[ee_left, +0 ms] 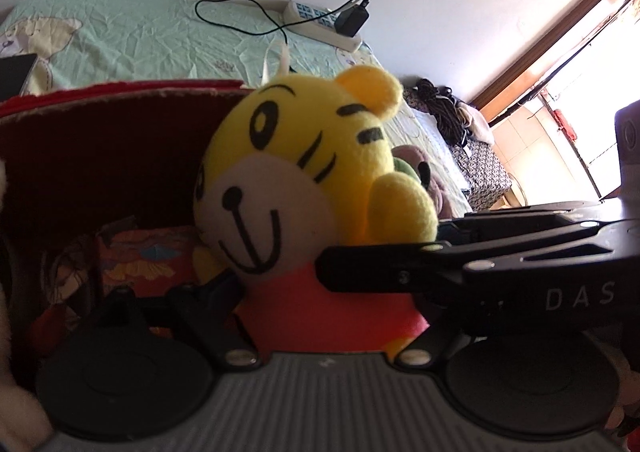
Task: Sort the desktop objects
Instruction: 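Lift the tiger plush with the right tool and carry it to the red box, then lower the tiger plush into the red box and open the right tool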
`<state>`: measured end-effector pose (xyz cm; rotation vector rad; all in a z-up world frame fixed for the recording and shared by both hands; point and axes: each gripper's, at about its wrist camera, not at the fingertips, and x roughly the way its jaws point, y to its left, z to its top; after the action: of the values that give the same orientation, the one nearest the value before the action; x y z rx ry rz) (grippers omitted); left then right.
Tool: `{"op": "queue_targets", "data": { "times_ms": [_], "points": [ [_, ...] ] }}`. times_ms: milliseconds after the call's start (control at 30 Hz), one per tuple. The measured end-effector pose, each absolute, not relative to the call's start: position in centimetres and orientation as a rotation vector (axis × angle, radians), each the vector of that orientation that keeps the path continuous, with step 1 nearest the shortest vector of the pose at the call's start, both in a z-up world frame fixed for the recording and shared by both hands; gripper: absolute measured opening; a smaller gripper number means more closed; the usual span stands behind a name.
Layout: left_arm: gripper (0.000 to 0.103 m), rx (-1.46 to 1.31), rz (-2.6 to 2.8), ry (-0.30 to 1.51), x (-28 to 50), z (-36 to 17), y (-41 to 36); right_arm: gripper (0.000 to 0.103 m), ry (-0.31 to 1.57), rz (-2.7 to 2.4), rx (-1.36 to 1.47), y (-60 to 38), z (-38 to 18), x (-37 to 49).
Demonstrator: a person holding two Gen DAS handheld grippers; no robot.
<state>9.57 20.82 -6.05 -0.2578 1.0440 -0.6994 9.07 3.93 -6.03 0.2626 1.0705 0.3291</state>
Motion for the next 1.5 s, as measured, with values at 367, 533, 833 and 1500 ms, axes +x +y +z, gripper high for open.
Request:
{"op": "queue_targets", "data": {
  "times_ms": [367,533,833,1500],
  "points": [
    [0.089,-0.281,-0.687,1.08,9.2,-6.2,20.9,0.04,1.09,0.278,0.261,4.4,-6.1,9.0],
    [0.091,-0.284,-0.677,1.095,9.3,-6.1,20.7,0.04,1.114,0.257,0.273,4.7,-6.2,9.3],
    [0.094,-0.299,-0.674,1.119,9.7,-6.1,20.8,0.046,1.075,0.264,0.234,5.0,-5.8,9.2],
    [0.101,-0.293,-0.637,1.106,9.9,-5.3,21.4,0.045,1.012,0.243,0.27,4.1,-5.2,8.5]
  ]
}}
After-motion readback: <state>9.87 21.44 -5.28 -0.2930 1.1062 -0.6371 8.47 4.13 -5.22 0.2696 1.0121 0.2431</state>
